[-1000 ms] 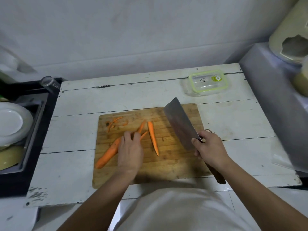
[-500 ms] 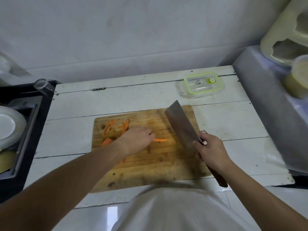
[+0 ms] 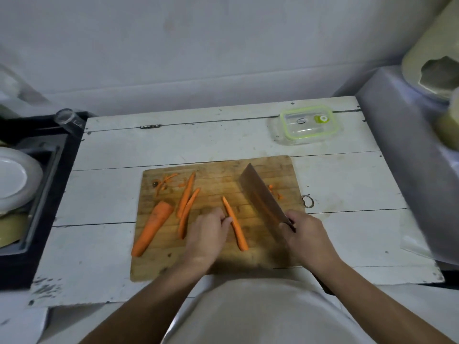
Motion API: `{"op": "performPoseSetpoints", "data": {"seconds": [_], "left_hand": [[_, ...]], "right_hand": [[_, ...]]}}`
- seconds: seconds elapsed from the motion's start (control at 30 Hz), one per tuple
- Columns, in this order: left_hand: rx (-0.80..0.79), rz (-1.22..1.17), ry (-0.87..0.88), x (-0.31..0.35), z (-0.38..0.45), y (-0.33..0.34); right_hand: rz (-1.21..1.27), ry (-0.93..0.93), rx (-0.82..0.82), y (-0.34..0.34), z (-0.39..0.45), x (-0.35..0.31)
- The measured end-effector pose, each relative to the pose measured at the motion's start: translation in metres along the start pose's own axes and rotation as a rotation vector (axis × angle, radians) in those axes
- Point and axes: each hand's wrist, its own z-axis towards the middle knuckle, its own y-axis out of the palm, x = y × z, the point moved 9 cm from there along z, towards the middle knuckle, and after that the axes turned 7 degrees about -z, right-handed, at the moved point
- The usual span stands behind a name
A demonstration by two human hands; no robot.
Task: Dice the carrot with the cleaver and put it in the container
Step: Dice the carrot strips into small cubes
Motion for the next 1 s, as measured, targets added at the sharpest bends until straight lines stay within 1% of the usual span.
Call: {"op": "performPoseSetpoints", "data": {"seconds": [0.03,0.07,0.13,0.17,0.2,0.3,0.4,0.5,0.67,0.87,1.0], "left_hand": [[0.063,-0.051,0.146,0.007,-0.009,-0.005],[0.085,-0.066,0.294,0.012,-0.017,-0.001],[0.090,0.019,0.540,0.017,-0.032,0.014],[0.100,0.051,0.608,0.016,-0.035,0.021],[0.114,0.071,0.628,0.014,-0.035,0.025],[0.145,0.087,0.583,0.020,-0.029,0.027],[0.135,0.087,0.521,0.035,-0.022,0.032],[0.123,0.130,0.473,0.035,-0.022,0.039],[0.105,0.217,0.550,0.023,-0.030,0.048],[0.088,0.222,0.559,0.021,-0.029,0.049],[0.094,0.218,0.573,0.020,-0.031,0.048]], "right_hand": [[-0.027,-0.034,0.002,0.002,-0.003,-0.003],[-0.066,-0.068,0.003,0.003,-0.007,-0.007],[-0.158,-0.116,-0.007,0.008,-0.014,-0.015],[-0.204,-0.129,-0.015,0.010,-0.017,-0.017],[-0.249,-0.138,-0.016,0.012,-0.018,-0.018],[-0.355,-0.169,-0.001,0.012,-0.021,-0.024],[-0.397,-0.226,0.043,0.008,-0.021,-0.029],[-0.466,-0.285,0.043,0.009,-0.023,-0.034],[-0.600,-0.292,-0.023,0.022,-0.028,-0.038],[-0.717,-0.289,-0.100,0.033,-0.027,-0.040],[-0.765,-0.341,-0.097,0.036,-0.031,-0.044]]}}
